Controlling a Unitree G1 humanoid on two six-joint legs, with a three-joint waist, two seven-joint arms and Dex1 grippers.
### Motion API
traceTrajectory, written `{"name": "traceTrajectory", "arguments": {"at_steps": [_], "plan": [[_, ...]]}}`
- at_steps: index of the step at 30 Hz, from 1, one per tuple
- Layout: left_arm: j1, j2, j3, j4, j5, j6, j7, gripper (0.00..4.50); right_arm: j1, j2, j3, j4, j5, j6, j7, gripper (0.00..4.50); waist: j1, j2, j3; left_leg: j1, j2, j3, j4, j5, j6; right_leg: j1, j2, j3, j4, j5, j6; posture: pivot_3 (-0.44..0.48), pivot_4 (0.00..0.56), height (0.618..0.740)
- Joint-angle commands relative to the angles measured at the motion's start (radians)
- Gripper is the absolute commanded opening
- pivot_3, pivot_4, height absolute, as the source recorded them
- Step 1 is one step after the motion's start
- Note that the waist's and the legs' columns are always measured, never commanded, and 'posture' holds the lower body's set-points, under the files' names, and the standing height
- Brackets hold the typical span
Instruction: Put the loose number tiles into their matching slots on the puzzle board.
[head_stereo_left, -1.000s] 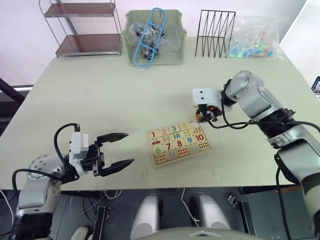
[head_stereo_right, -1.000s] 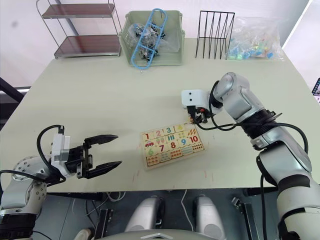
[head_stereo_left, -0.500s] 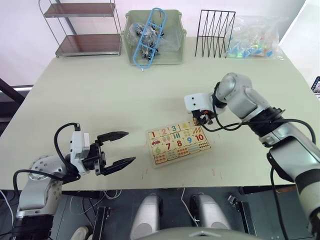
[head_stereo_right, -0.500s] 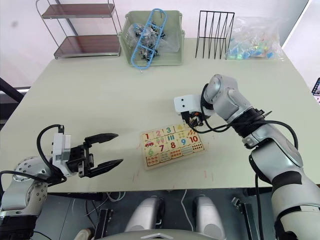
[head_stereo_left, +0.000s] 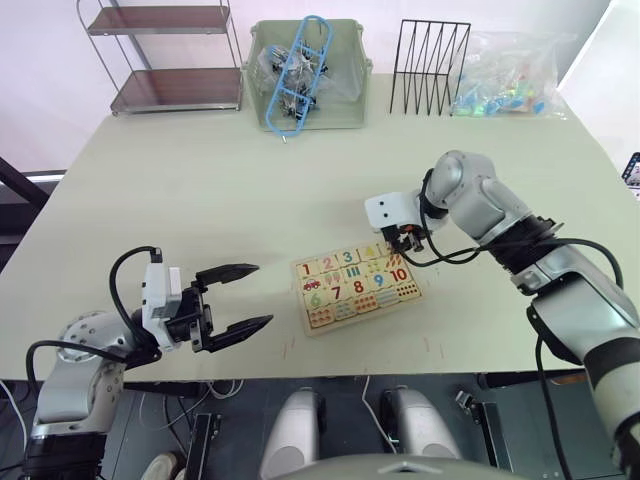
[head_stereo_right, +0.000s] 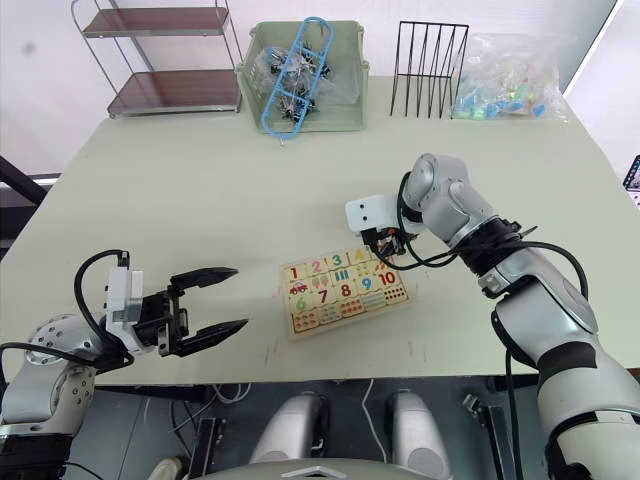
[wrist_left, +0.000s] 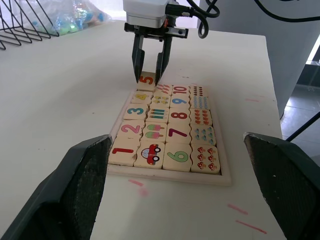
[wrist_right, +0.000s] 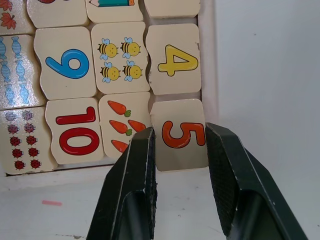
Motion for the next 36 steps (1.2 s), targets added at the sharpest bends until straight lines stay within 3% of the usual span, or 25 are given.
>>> {"name": "traceTrajectory", "arguments": {"at_steps": [1,36], "plan": [[0.002,0.000,0.013,-0.031,-0.024,-0.002,0.003,4.50,-0.028,0.003,-0.010,0.006,-0.016,-0.023,-0.004,0.87,0.000,0.000,0.000,0.000,0.000,0.000,0.000,0.000,0.000,0.000,0.000,0.000,0.000,0.000,0.000,0.000,0.150,0.739],[0.010,-0.005,0.005,-0.050,-0.025,0.008,0.013,4.50,-0.028,0.021,-0.023,0.010,-0.007,-0.030,0.028,0.87,0.000,0.000,0.000,0.000,0.000,0.000,0.000,0.000,0.000,0.000,0.000,0.000,0.000,0.000,0.000,0.000,0.150,0.739]]}}
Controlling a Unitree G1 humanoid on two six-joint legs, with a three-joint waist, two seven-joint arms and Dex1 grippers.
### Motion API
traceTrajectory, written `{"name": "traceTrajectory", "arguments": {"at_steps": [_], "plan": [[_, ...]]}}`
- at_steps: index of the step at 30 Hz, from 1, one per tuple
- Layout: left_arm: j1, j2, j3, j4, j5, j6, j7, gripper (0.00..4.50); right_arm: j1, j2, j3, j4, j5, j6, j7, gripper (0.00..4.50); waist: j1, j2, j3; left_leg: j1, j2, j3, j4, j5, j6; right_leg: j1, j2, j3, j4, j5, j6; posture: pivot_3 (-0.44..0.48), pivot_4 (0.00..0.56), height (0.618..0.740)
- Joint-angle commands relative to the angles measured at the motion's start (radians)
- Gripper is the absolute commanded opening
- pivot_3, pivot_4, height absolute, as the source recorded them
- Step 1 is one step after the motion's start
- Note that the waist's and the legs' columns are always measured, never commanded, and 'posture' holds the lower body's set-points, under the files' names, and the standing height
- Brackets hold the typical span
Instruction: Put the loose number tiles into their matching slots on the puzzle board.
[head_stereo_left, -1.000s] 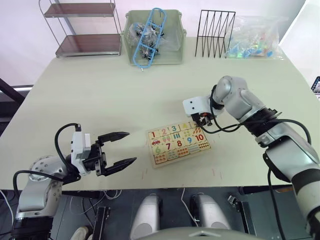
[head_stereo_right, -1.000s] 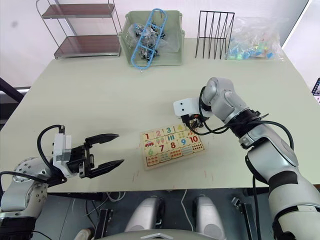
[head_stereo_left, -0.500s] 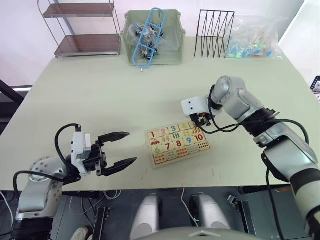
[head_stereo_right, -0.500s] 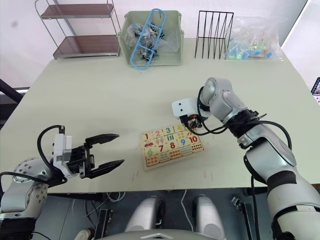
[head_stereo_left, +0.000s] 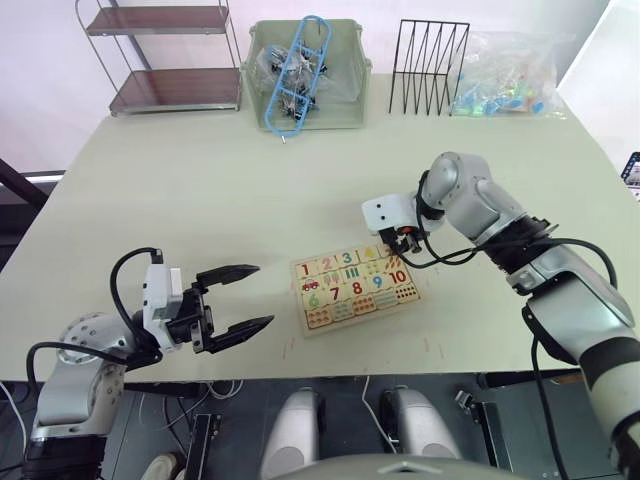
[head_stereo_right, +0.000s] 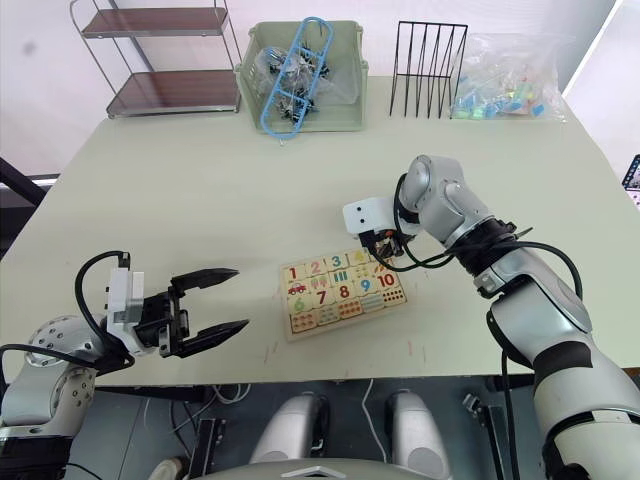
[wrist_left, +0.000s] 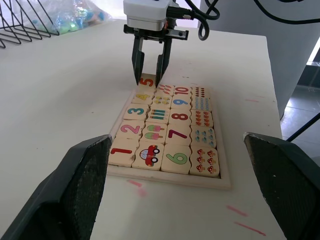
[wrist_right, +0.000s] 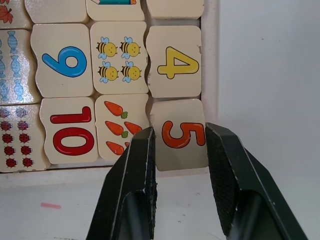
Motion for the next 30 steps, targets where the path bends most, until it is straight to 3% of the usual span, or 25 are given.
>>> {"name": "traceTrajectory", "arguments": {"at_steps": [1,30], "plan": [[-0.002,-0.003,0.005,-0.036,-0.024,-0.002,0.002,4.50,-0.029,0.001,-0.020,-0.007,0.002,-0.008,0.009,0.87,0.000,0.000,0.000,0.000,0.000,0.000,0.000,0.000,0.000,0.000,0.000,0.000,0.000,0.000,0.000,0.000,0.150,0.739],[0.003,-0.031,-0.004,-0.018,-0.008,-0.024,-0.010,4.50,-0.050,0.002,-0.013,0.021,-0.023,0.005,0.051,0.87,0.000,0.000,0.000,0.000,0.000,0.000,0.000,0.000,0.000,0.000,0.000,0.000,0.000,0.000,0.000,0.000,0.150,0.739]]}}
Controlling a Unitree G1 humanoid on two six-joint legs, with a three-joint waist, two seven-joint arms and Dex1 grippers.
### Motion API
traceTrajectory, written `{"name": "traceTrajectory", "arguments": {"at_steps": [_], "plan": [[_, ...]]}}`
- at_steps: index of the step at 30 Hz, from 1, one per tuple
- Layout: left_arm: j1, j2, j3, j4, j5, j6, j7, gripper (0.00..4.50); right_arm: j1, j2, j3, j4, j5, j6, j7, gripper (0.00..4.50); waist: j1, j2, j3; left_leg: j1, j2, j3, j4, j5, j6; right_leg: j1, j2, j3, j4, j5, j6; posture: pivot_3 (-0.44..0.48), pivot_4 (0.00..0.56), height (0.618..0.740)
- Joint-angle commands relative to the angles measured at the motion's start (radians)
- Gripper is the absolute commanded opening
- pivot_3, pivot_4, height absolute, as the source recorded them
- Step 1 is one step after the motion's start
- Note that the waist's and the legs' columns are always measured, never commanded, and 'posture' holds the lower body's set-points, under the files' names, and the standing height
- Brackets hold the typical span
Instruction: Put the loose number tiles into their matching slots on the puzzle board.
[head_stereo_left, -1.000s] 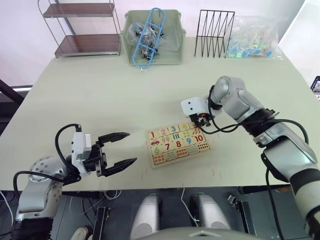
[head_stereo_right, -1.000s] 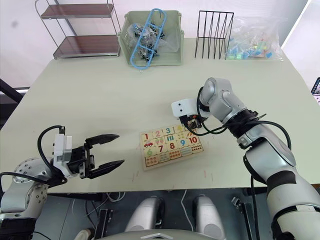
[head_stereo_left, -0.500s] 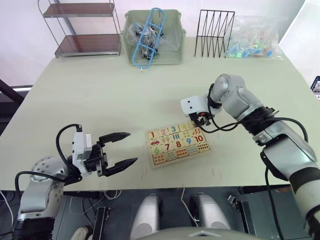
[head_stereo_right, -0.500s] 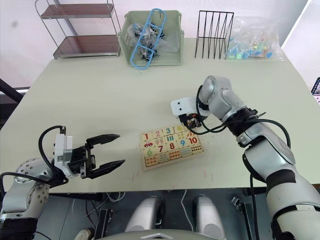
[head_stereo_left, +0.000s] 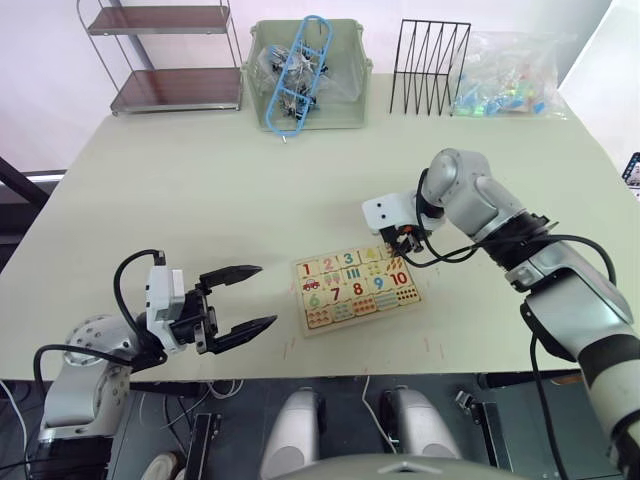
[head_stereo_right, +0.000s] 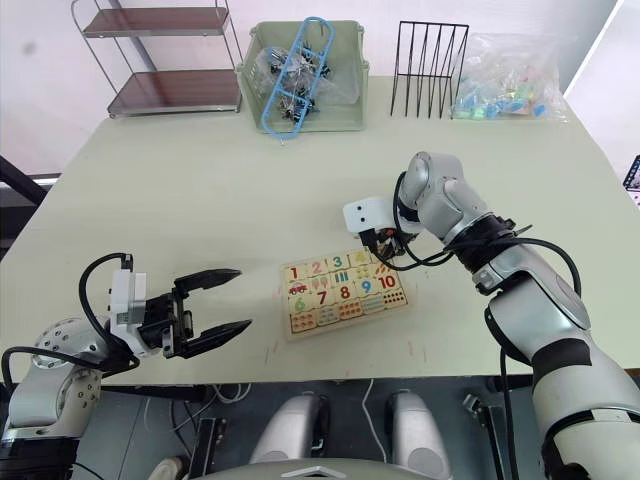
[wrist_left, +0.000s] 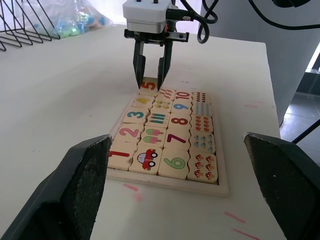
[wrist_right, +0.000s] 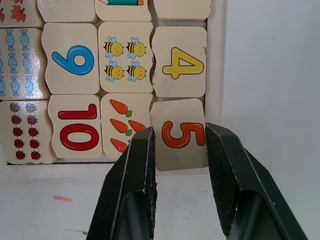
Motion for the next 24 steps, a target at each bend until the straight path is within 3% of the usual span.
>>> {"name": "traceTrajectory", "arguments": {"at_steps": [1,5,7,11,12,13,24], "plan": [[0.005,-0.001,-0.002,-0.016,-0.009,-0.019,-0.008,4.50,-0.031,-0.005,-0.014,-0.006,-0.006,0.001,0.004,0.87,0.000,0.000,0.000,0.000,0.000,0.000,0.000,0.000,0.000,0.000,0.000,0.000,0.000,0.000,0.000,0.000,0.150,0.739],[0.005,-0.002,-0.002,-0.006,-0.008,-0.025,-0.013,4.50,-0.030,-0.005,-0.016,-0.005,-0.007,-0.002,0.006,0.87,0.000,0.000,0.000,0.000,0.000,0.000,0.000,0.000,0.000,0.000,0.000,0.000,0.000,0.000,0.000,0.000,0.150,0.739],[0.005,-0.003,-0.001,-0.002,-0.008,-0.028,-0.016,4.50,-0.031,-0.005,-0.017,-0.005,-0.007,-0.006,0.007,1.92,0.000,0.000,0.000,0.000,0.000,0.000,0.000,0.000,0.000,0.000,0.000,0.000,0.000,0.000,0.000,0.000,0.150,0.739],[0.003,-0.004,-0.001,0.009,-0.006,-0.035,-0.023,4.50,-0.040,-0.004,-0.019,0.000,-0.005,-0.005,0.015,3.58,0.000,0.000,0.000,0.000,0.000,0.000,0.000,0.000,0.000,0.000,0.000,0.000,0.000,0.000,0.000,0.000,0.150,0.739],[0.002,-0.004,-0.001,0.013,-0.006,-0.037,-0.025,4.50,-0.041,-0.003,-0.019,0.001,-0.004,-0.004,0.016,4.22,0.000,0.000,0.000,0.000,0.000,0.000,0.000,0.000,0.000,0.000,0.000,0.000,0.000,0.000,0.000,0.000,0.150,0.739],[0.001,-0.005,-0.001,0.016,-0.005,-0.039,-0.027,4.50,-0.042,-0.003,-0.020,0.001,-0.003,-0.002,0.018,4.47,0.000,0.000,0.000,0.000,0.000,0.000,0.000,0.000,0.000,0.000,0.000,0.000,0.000,0.000,0.000,0.000,0.150,0.739],[-0.007,-0.008,-0.005,0.043,-0.001,-0.060,-0.039,4.50,-0.041,-0.031,-0.060,-0.009,0.029,0.026,0.038,4.47,0.001,0.000,0.000,0.000,0.000,0.000,0.000,0.000,0.000,0.000,0.000,0.000,0.000,0.000,0.000,0.000,0.150,0.739]]}}
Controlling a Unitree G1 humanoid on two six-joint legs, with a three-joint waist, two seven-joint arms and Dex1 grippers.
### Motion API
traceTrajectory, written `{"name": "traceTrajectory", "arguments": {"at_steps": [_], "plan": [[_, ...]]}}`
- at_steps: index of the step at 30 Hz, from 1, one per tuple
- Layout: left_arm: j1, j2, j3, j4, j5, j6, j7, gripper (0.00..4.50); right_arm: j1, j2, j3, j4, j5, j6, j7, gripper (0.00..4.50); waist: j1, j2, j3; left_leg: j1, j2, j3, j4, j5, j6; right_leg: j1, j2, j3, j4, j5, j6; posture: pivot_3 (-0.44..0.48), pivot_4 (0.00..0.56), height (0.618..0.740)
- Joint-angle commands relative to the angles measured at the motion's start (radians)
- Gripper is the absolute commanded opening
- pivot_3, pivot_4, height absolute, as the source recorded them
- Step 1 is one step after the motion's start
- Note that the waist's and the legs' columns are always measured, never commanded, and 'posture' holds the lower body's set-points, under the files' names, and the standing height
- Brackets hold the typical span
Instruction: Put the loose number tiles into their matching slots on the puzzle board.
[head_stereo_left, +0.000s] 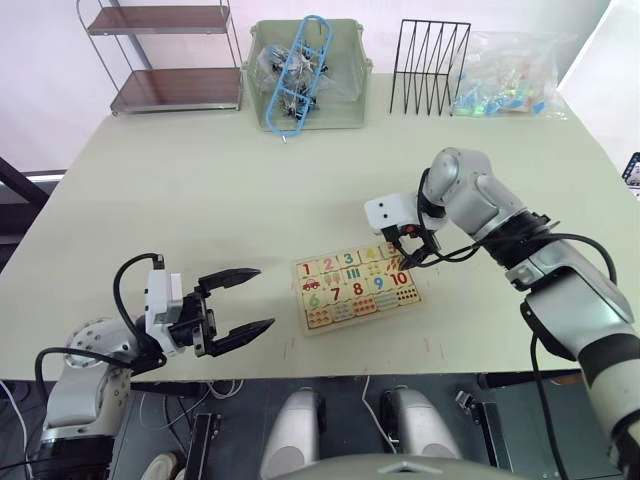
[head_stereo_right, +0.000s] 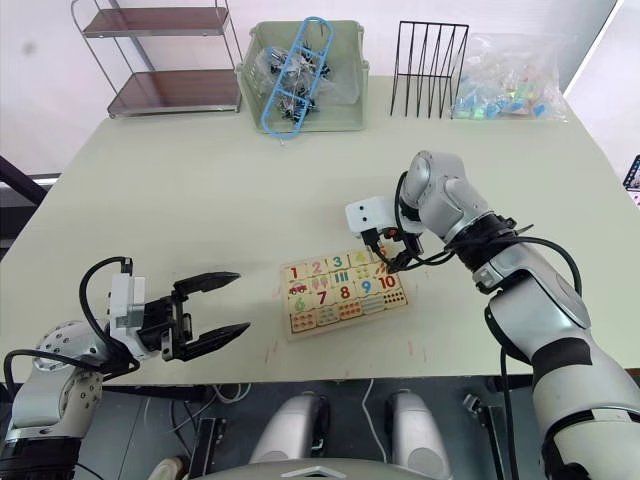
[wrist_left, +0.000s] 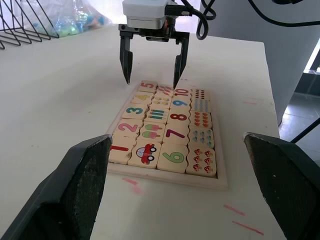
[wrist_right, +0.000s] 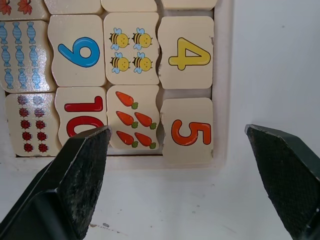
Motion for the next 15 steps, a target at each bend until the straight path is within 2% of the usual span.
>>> {"name": "traceTrajectory", "arguments": {"at_steps": [1,7,10,15], "plan": [[-0.004,0.001,0.000,0.000,-0.004,-0.024,-0.010,4.50,-0.032,-0.030,-0.059,-0.028,0.031,0.014,0.012,4.47,0.000,0.000,0.000,0.000,0.000,0.000,0.000,0.000,0.000,0.000,0.000,0.000,0.000,0.000,0.000,0.000,0.150,0.739],[-0.015,0.005,0.001,0.014,-0.004,-0.030,-0.020,4.50,-0.008,-0.056,-0.118,-0.043,0.073,0.045,-0.020,4.47,0.000,0.000,0.000,0.000,0.000,0.000,0.000,0.000,0.000,0.000,0.000,0.000,0.000,0.000,0.000,0.000,0.150,0.739],[-0.024,0.009,0.002,0.025,0.001,-0.033,-0.026,4.50,0.014,-0.073,-0.162,-0.051,0.101,0.059,-0.061,3.60,0.000,0.000,0.000,0.000,0.000,0.000,0.000,0.000,0.000,0.000,0.000,0.000,0.000,0.000,0.000,0.000,0.150,0.739],[-0.035,0.016,0.003,0.043,0.013,-0.041,-0.031,4.50,0.073,-0.103,-0.242,-0.080,0.140,0.084,-0.158,1.21,0.001,0.000,0.000,0.000,0.000,0.000,0.000,0.000,0.000,0.000,0.000,0.000,-0.001,0.000,0.000,0.000,0.150,0.739]]}}
